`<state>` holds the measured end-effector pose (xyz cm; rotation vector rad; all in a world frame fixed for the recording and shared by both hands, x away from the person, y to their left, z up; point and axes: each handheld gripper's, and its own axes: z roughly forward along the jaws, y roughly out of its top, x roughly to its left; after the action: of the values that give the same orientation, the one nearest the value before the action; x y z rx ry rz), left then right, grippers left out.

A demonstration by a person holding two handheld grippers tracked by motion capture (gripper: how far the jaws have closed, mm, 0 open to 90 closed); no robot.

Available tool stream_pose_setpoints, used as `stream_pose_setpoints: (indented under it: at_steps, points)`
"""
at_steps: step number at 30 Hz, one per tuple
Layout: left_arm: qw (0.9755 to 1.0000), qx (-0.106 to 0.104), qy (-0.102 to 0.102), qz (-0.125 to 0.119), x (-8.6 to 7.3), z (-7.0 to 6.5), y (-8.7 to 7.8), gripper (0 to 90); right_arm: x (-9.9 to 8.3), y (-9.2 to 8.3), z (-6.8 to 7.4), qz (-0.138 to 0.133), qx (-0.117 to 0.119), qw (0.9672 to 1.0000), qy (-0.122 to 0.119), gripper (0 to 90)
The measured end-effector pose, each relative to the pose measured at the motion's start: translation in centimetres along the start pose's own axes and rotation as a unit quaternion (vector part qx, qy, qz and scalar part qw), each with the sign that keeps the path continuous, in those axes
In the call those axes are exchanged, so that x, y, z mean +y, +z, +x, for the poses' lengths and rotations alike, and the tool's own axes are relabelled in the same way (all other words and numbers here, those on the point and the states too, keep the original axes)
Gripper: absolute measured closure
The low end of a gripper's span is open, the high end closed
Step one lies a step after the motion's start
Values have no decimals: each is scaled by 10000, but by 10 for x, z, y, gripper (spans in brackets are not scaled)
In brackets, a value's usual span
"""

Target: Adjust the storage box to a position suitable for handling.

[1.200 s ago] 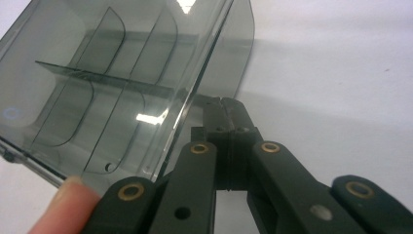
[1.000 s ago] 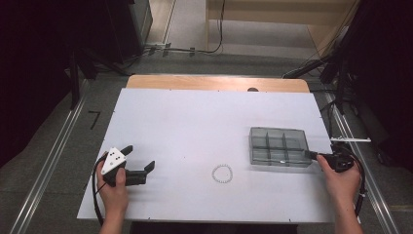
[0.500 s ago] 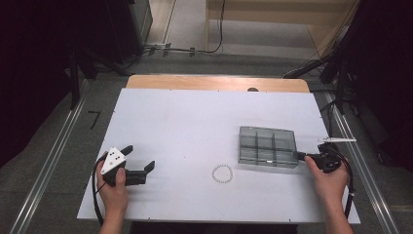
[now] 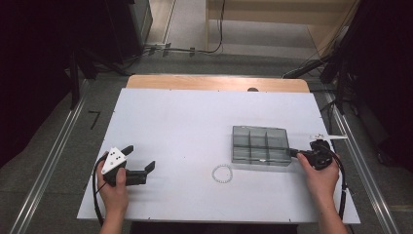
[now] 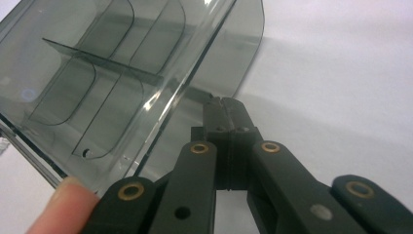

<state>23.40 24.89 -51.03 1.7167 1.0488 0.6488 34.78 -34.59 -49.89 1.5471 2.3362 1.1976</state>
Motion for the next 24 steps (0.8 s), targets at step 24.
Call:
stream_pose_setpoints:
  at_steps: [24]
  points:
    - [10000,-22,50,10,0,-1,1,34,13,26,21,-117,154,9990,-407,882]
